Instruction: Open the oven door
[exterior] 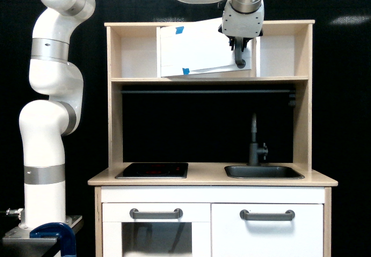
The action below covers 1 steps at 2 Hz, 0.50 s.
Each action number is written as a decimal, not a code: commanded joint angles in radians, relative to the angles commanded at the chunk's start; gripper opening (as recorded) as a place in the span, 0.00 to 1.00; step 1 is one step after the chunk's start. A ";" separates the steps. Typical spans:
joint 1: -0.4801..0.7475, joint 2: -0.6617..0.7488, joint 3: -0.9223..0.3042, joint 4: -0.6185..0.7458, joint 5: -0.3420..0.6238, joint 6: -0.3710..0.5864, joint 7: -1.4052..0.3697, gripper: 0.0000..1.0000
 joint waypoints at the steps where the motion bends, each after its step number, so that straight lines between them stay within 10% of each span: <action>1: -0.019 -0.039 -0.007 -0.040 -0.004 0.023 -0.013 0.00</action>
